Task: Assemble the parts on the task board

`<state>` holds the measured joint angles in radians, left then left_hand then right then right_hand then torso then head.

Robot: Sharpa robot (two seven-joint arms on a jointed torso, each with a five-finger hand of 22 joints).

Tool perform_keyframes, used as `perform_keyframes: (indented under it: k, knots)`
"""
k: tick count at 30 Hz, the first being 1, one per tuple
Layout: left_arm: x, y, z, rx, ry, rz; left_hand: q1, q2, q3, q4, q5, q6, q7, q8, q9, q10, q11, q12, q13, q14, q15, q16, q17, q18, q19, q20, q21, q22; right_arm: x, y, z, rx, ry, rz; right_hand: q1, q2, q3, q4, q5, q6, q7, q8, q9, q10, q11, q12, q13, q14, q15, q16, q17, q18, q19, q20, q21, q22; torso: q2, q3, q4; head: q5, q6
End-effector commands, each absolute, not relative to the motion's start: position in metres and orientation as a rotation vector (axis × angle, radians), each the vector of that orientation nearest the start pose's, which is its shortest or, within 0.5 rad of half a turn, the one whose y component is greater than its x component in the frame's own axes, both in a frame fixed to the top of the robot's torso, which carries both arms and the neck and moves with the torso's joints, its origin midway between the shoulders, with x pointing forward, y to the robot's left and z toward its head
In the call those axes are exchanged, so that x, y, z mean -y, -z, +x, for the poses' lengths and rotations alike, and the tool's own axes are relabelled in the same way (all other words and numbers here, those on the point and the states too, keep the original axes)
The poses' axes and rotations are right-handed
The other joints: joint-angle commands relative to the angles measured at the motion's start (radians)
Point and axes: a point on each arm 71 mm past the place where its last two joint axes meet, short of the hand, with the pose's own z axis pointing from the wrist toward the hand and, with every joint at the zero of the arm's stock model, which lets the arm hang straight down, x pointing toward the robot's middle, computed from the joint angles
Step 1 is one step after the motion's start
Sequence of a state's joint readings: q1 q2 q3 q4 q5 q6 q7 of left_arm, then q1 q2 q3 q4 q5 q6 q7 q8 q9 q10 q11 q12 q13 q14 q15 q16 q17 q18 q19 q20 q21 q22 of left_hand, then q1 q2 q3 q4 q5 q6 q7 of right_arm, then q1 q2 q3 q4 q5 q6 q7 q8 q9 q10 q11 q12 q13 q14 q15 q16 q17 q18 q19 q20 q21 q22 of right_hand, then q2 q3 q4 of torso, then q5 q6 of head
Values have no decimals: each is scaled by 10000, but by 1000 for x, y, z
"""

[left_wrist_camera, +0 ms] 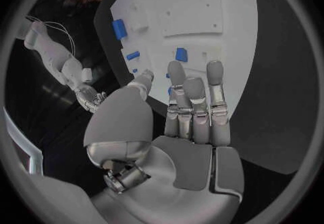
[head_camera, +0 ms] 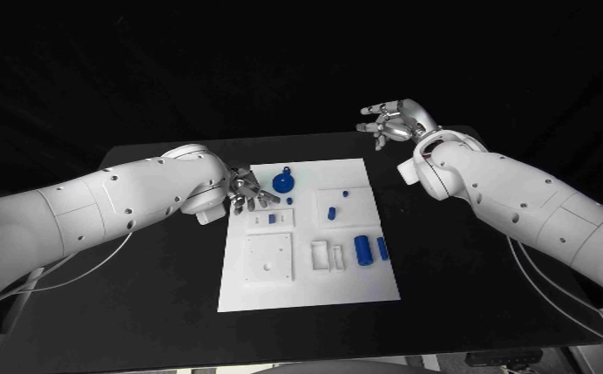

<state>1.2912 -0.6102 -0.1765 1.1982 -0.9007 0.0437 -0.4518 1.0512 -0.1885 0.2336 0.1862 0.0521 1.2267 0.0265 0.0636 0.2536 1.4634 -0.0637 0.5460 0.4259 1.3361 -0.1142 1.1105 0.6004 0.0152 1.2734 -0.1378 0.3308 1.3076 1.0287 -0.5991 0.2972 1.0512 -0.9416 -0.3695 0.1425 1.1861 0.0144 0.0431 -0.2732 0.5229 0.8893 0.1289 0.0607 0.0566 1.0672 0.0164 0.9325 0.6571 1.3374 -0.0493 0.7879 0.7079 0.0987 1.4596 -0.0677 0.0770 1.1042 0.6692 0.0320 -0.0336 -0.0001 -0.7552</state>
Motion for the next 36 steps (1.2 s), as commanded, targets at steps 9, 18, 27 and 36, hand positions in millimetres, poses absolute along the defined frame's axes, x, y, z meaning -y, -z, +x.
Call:
perform_keyframes:
  k: [9,18,27,36]
  knots:
    - [-194,240,524,-22893,3840,-3184,-149,62,96,-89,10,-1622,309,834,-290,-86,231,193,528,-301,152,355,-222,-17,53,182,-256,193,238,197,566,-14508,-9355,5654,-70,-18,27,3,22,-88,10,-40,3,-59,1,-12,-12,-94,0,-54,-9,-35,-54,5,29,-6,11,-8,-18,22,-15]
    - [-195,250,518,-22840,3566,-3388,-164,95,155,-58,34,-3338,227,3788,871,-711,185,1096,897,-639,148,1082,-621,14,-81,219,-59,195,238,197,565,-14514,-9363,5648,-70,-18,27,3,22,-88,10,-40,3,-59,1,-12,-12,-94,0,-54,-9,-35,-54,5,29,-6,13,-15,-25,5,-32]
    - [-194,255,515,-23046,3434,-3370,-294,35,192,362,63,-3607,5,5203,2996,-922,85,1473,938,-696,109,1303,-773,-31,-109,158,94,199,238,198,565,-14516,-9347,5657,-53,-13,12,-3,34,-131,14,-43,1,-49,1,-13,-19,-87,-1,-51,-10,-33,-46,5,33,-12,11,-5,-27,-38,-39]
    - [-192,262,514,-23222,3361,-3406,-368,20,201,490,80,-3786,-14,5460,3452,-1040,79,1626,956,-727,107,1355,-820,-36,-122,153,119,196,237,198,565,-14530,-9364,5657,-53,-13,12,-3,34,-131,14,-43,1,-49,1,-13,-19,-87,-1,-51,-10,-33,-46,5,33,-12,15,-9,-28,-65,-54]
